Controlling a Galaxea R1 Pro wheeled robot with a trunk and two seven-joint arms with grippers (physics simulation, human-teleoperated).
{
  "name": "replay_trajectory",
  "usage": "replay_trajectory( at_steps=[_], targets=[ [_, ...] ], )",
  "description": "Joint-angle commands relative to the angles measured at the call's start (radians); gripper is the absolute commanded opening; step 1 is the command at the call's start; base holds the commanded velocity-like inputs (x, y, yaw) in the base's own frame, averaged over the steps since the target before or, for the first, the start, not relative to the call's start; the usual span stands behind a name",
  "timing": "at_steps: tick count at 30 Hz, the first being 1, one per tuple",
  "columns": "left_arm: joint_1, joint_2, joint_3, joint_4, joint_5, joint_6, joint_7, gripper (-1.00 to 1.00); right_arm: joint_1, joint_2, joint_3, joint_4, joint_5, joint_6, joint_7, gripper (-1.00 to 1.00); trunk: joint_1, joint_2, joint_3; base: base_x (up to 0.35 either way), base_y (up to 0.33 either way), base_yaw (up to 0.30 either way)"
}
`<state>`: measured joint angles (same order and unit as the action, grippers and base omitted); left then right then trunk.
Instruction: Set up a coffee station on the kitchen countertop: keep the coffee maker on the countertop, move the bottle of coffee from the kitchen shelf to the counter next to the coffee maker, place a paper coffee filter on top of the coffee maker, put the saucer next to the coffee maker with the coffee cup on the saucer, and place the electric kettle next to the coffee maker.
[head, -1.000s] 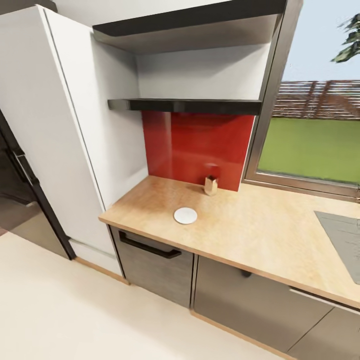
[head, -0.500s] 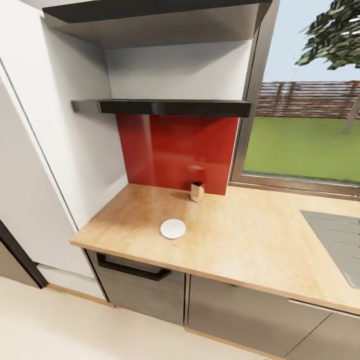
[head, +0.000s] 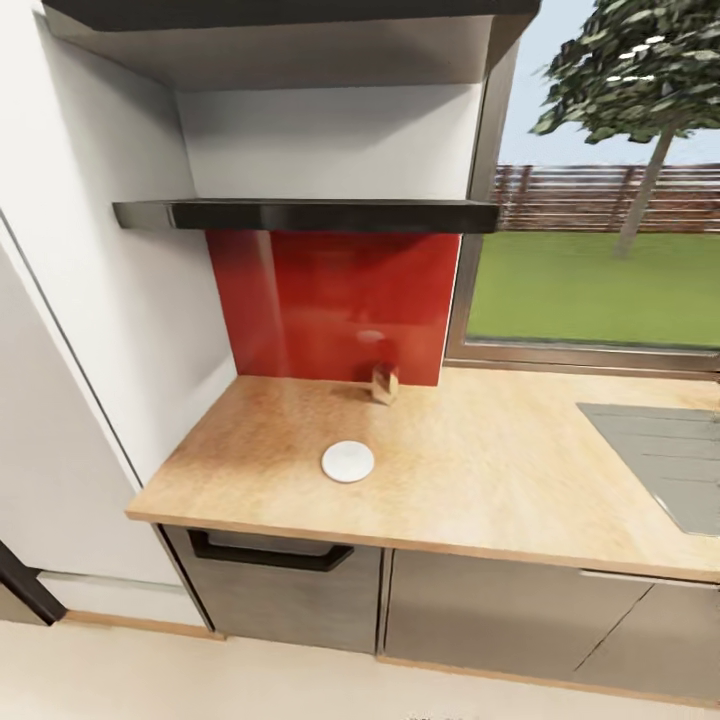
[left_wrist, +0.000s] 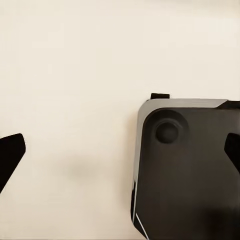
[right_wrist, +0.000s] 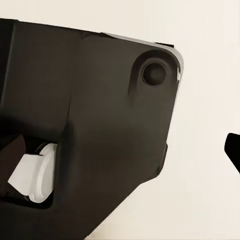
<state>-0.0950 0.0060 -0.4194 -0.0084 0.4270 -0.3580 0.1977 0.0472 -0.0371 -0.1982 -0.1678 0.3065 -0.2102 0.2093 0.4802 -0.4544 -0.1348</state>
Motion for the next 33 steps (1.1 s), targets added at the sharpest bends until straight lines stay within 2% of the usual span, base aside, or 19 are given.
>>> replay_trajectory(
  at_steps=[1,16,29,33],
  targets=[
    [0.000,0.000,-0.009,-0.001,0.005,-0.001,0.004,1.00,0.000,0.000,-0.009,-0.002,0.008,-0.001,0.005,1.00,0.000,-0.002,-0.002,0.000,0.337,-0.265],
    [0.000,0.000,-0.009,-0.001,0.006,-0.001,0.004,1.00,0.000,0.000,-0.009,-0.002,0.008,-0.001,0.005,1.00,0.000,-0.002,0.000,0.000,0.329,-0.265],
    [0.000,0.000,-0.009,-0.002,0.007,-0.001,0.005,1.00,0.000,0.000,-0.006,-0.006,0.009,0.000,0.009,1.00,0.000,-0.002,0.015,0.000,0.034,-0.243],
    [0.000,-0.001,-0.009,-0.002,0.006,-0.002,0.004,1.00,0.000,-0.001,-0.006,-0.020,0.010,0.000,0.006,1.00,0.000,-0.002,0.016,0.000,0.000,-0.064]
  ],
)
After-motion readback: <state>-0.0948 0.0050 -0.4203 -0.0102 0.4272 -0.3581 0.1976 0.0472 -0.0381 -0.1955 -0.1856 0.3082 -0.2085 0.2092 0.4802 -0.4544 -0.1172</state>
